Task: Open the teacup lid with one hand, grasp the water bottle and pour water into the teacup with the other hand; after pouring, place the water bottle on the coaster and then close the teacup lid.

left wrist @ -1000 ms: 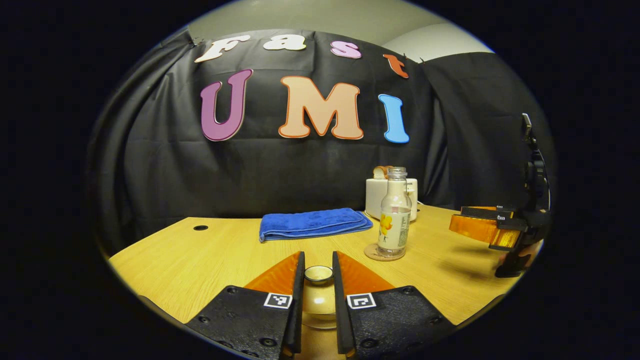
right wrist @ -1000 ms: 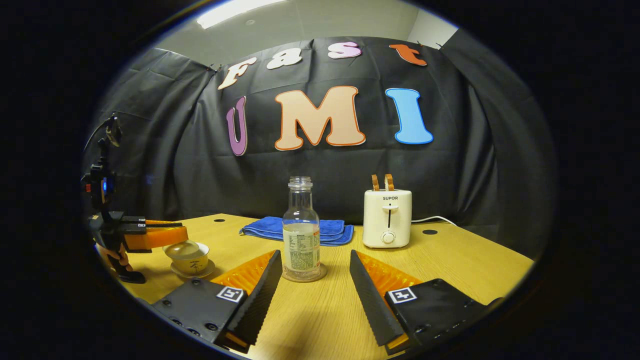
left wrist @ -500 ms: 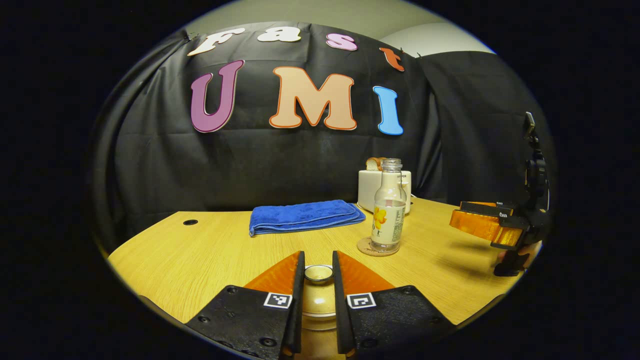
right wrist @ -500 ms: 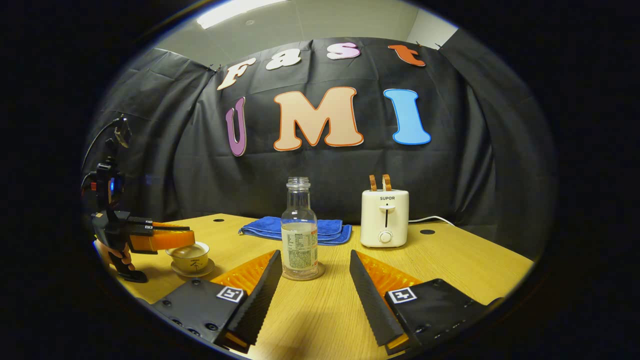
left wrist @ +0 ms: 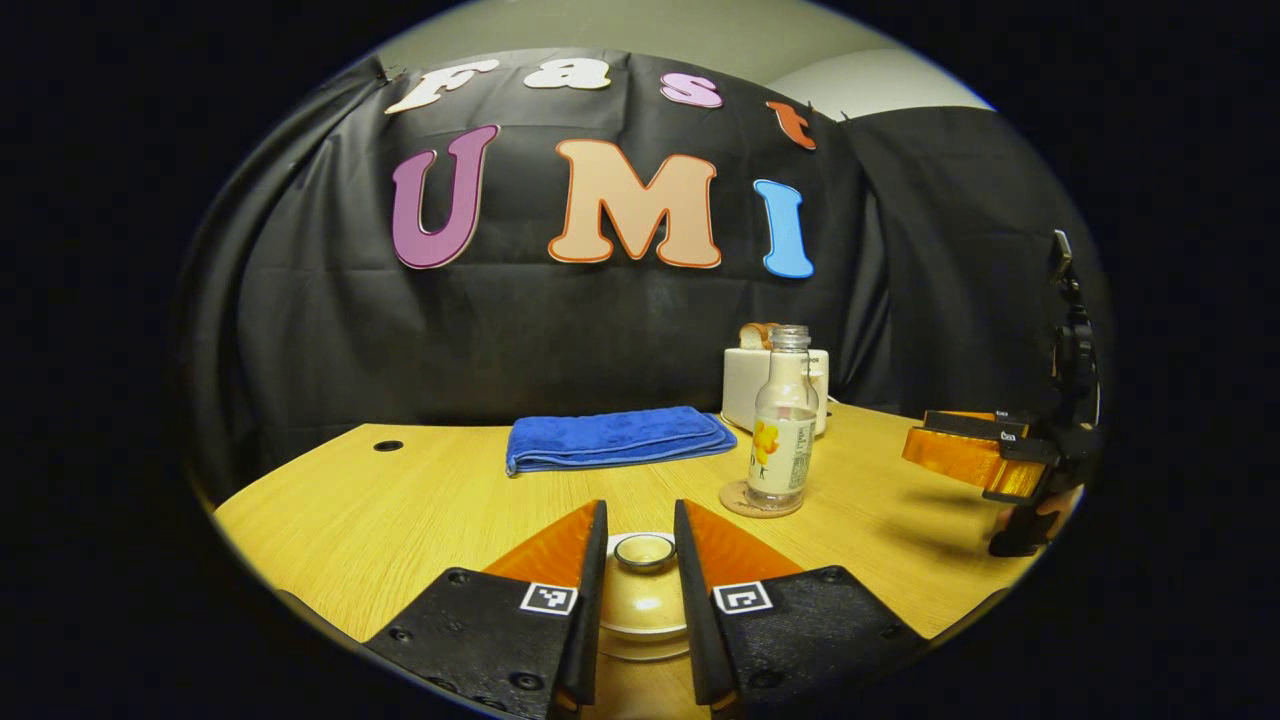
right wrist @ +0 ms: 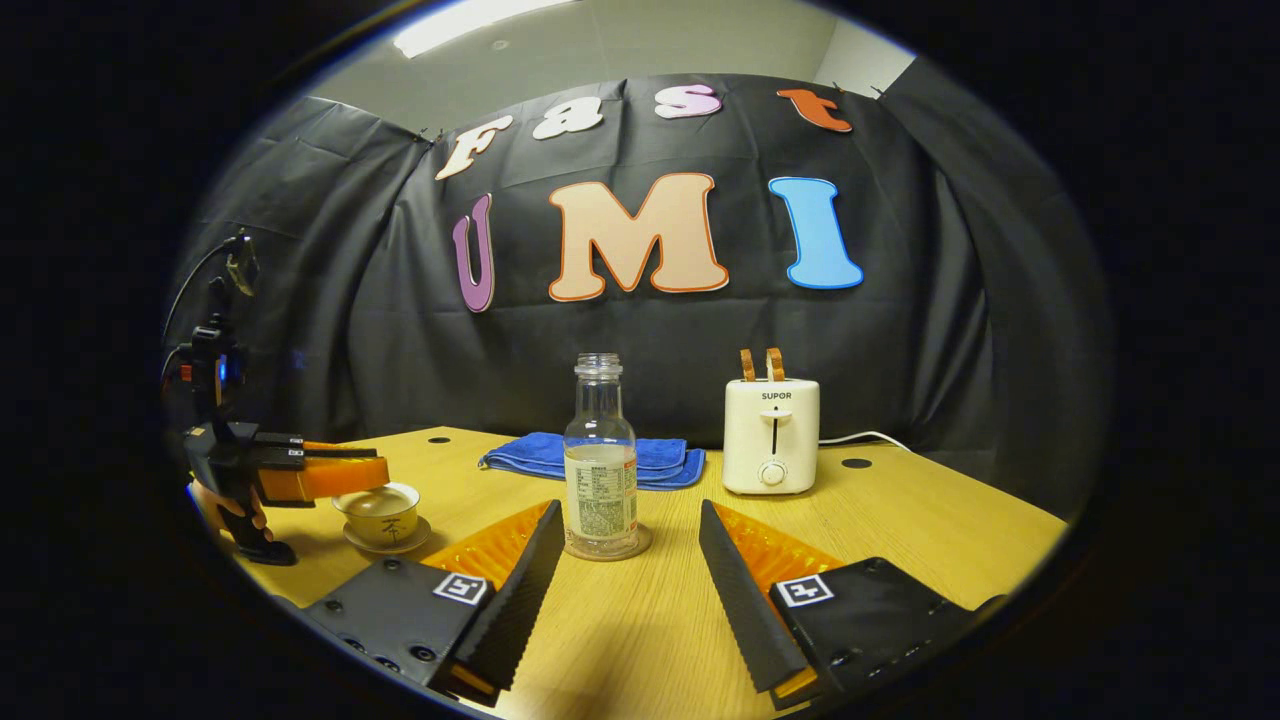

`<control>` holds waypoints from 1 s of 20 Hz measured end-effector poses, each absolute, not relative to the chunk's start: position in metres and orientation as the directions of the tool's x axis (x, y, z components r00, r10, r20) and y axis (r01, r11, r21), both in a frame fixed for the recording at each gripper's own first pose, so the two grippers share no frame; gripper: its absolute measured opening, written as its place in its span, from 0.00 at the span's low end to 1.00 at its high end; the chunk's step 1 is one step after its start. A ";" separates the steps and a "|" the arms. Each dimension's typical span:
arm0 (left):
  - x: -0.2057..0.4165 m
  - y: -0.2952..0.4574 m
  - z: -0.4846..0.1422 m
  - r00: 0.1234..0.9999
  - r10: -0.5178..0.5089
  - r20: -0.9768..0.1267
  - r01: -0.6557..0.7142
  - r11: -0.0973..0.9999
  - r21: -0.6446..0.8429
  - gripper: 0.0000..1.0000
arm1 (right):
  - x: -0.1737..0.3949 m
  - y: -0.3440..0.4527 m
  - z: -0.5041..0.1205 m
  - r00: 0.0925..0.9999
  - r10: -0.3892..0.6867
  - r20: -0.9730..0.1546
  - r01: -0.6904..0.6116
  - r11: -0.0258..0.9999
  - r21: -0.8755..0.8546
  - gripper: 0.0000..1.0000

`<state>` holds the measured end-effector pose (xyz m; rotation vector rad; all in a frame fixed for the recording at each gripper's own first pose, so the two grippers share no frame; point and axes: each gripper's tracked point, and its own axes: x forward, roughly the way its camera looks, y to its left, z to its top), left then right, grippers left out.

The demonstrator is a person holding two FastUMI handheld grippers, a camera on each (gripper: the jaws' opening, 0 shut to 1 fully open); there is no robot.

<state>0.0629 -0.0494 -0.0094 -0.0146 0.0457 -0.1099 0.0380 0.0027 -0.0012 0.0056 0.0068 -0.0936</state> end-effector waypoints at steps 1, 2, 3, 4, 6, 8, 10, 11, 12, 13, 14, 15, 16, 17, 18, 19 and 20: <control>0.062 -0.048 -0.006 0.995 -0.097 -0.032 0.097 0.995 -0.012 0.36 | 0.038 0.003 -0.001 0.996 -0.093 -0.007 0.093 0.996 0.005 0.88; 0.061 -0.045 -0.004 0.997 -0.081 -0.017 0.081 0.997 -0.010 0.40 | 0.038 0.002 -0.001 0.996 -0.093 -0.007 0.093 0.996 0.005 0.88; 0.059 -0.044 -0.003 0.997 -0.076 -0.009 0.075 0.997 -0.008 0.41 | 0.037 0.002 -0.001 0.996 -0.093 -0.007 0.093 0.996 0.005 0.88; 0.059 -0.044 -0.003 0.997 -0.073 -0.008 0.073 0.997 -0.009 0.43 | 0.037 0.002 -0.001 0.996 -0.093 -0.006 0.093 0.996 0.006 0.88; 0.057 -0.044 -0.005 0.997 -0.070 -0.017 0.070 0.998 -0.007 0.49 | 0.038 0.002 -0.001 0.996 -0.093 -0.006 0.093 0.996 0.006 0.88; 0.053 -0.043 -0.006 0.998 -0.064 -0.021 0.064 0.998 -0.008 0.65 | 0.037 0.002 -0.001 0.996 -0.093 -0.007 0.093 0.996 0.006 0.88; 0.047 -0.040 -0.004 0.998 -0.054 -0.011 0.054 0.999 -0.008 0.78 | 0.037 0.002 -0.001 0.996 -0.092 -0.007 0.092 0.996 0.006 0.88; 0.044 -0.039 -0.002 0.999 -0.046 -0.006 0.046 0.999 -0.007 0.81 | 0.037 0.002 -0.002 0.996 -0.091 -0.006 0.091 0.996 0.006 0.93; 0.042 -0.037 -0.002 0.999 -0.039 0.000 0.039 0.999 -0.007 0.87 | 0.037 0.003 -0.001 0.996 -0.089 -0.006 0.089 0.996 0.006 0.93; 0.039 -0.035 -0.002 1.000 -0.030 0.000 0.030 1.000 -0.006 0.88 | 0.037 0.003 -0.001 0.996 -0.087 -0.006 0.087 0.996 0.006 0.88; 0.037 -0.033 -0.002 1.000 -0.020 -0.001 0.020 1.000 -0.006 0.89 | 0.038 0.003 -0.001 0.996 -0.087 -0.006 0.087 0.996 0.006 0.88; 0.034 -0.032 -0.002 1.000 -0.013 0.001 0.013 1.000 -0.006 0.89 | 0.038 0.003 -0.001 0.996 -0.087 -0.006 0.087 0.996 0.006 0.88; 0.032 -0.031 -0.002 1.000 -0.007 0.002 0.007 1.000 -0.006 0.90 | 0.038 0.003 -0.001 0.996 -0.087 -0.006 0.087 0.996 0.006 0.88; 0.029 -0.030 -0.001 1.000 -0.001 0.003 0.001 1.000 -0.006 0.90 | 0.038 0.003 -0.001 0.996 -0.087 -0.006 0.087 0.996 0.006 0.88; 0.028 -0.028 -0.001 1.000 0.004 0.003 -0.003 1.000 -0.006 0.90 | 0.038 0.003 0.000 0.996 -0.088 -0.006 0.088 0.996 0.006 0.88; 0.026 -0.027 -0.001 1.000 0.010 0.003 -0.010 1.000 -0.005 0.90 | 0.038 0.003 0.000 0.996 -0.089 -0.006 0.089 0.996 0.006 0.88; 0.025 -0.024 -0.002 1.000 0.018 0.002 -0.018 1.000 -0.005 0.90 | 0.038 0.003 0.000 0.996 -0.090 -0.006 0.090 0.996 0.006 0.88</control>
